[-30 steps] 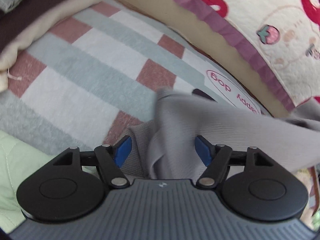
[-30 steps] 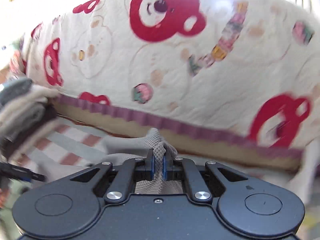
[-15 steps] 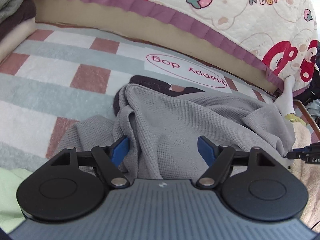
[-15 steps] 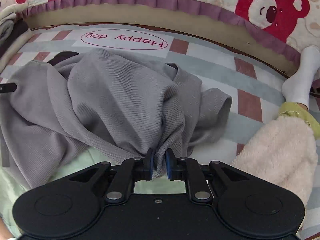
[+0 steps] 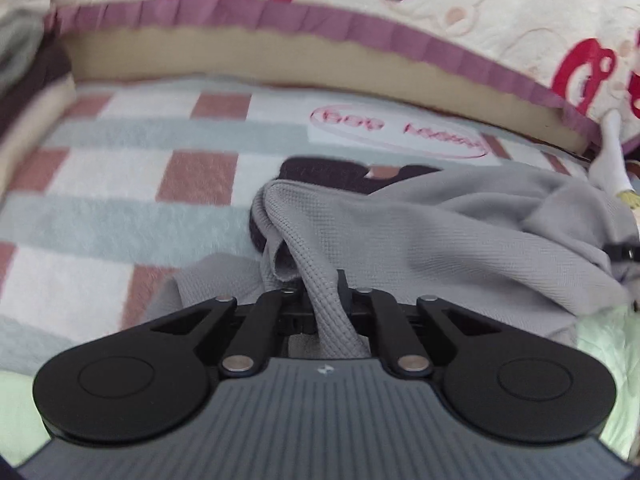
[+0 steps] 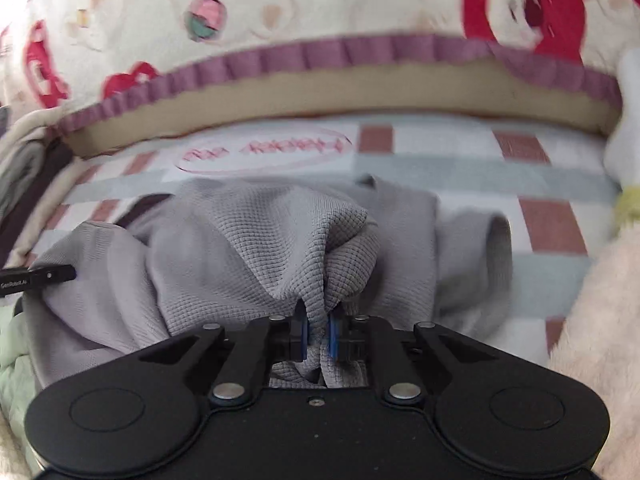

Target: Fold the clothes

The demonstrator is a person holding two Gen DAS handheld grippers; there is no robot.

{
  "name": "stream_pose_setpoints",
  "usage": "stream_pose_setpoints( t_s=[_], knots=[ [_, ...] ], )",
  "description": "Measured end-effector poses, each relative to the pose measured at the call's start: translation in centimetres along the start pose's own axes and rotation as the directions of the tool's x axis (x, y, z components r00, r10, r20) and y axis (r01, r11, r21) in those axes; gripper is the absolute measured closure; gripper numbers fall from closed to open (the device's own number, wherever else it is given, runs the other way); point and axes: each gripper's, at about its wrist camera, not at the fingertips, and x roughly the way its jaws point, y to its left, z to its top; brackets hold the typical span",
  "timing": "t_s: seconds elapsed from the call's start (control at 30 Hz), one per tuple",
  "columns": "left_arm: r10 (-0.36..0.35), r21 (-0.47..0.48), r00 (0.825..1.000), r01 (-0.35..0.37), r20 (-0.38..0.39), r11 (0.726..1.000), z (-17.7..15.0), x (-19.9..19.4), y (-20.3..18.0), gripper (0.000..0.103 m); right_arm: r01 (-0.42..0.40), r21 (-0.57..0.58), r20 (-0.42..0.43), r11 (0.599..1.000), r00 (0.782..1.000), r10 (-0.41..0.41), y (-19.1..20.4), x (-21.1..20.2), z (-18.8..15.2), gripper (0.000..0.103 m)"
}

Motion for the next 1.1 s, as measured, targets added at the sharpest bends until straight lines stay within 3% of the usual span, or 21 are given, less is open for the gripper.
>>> stream_pose_setpoints(
  t_s=[0.13,0.27,0.37,0.53,0.73,0.83,0.97,1.03,1.1],
  knots=[
    [0.005,0.054,0.999,-0.008,0.048,0.999,0.0,-4.7,-1.1,0.099,-0.004,-0.063,0.071,0.998,0.997,0.009,0.7,-4.5,1.8,0.092],
    [0.005,0.034,0.998,-0.008,0.068,0.999,0.2,-9.2,-1.0,0.098,-0.006,-0.104,0.128,0.995,0.992,0.019,1.4,-10.3,3.5,0.092],
    [0.007,0.024,0.99,-0.011,0.14,1.0,0.9,-13.4,-0.4,0.099,-0.016,-0.12,0.186,0.993,0.982,0.038,2.7,-15.1,4.5,0.092],
    [0.028,-0.012,0.961,-0.025,0.276,1.0,3.2,-21.7,1.3,0.098,-0.072,-0.125,0.304,0.99,0.946,0.107,4.4,-23.5,6.0,0.093],
    [0.009,0.047,0.921,-0.029,0.39,0.998,6.3,-31.1,1.1,0.098,-0.175,-0.124,0.382,0.977,0.9,0.21,6.6,-32.3,7.5,0.093],
    [0.039,0.112,0.885,-0.103,0.463,0.988,7.8,-36.5,-0.3,0.098,-0.219,-0.143,0.414,0.965,0.873,0.259,7.8,-36.5,8.4,0.093],
    [0.053,0.129,0.841,-0.145,0.539,0.981,10.6,-41.8,-1.2,0.098,-0.216,-0.208,0.439,0.954,0.851,0.289,8.7,-39.1,11.0,0.093],
    [0.053,0.127,0.844,-0.141,0.533,0.982,12.1,-41.4,-1.0,0.098,-0.214,-0.233,0.447,0.949,0.843,0.299,8.9,-40.1,12.4,0.093],
    [0.057,0.122,0.852,-0.14,0.52,0.983,13.7,-40.3,-0.7,0.098,-0.215,-0.192,0.409,0.958,0.869,0.277,7.9,-37.2,14.9,0.093]
  ],
)
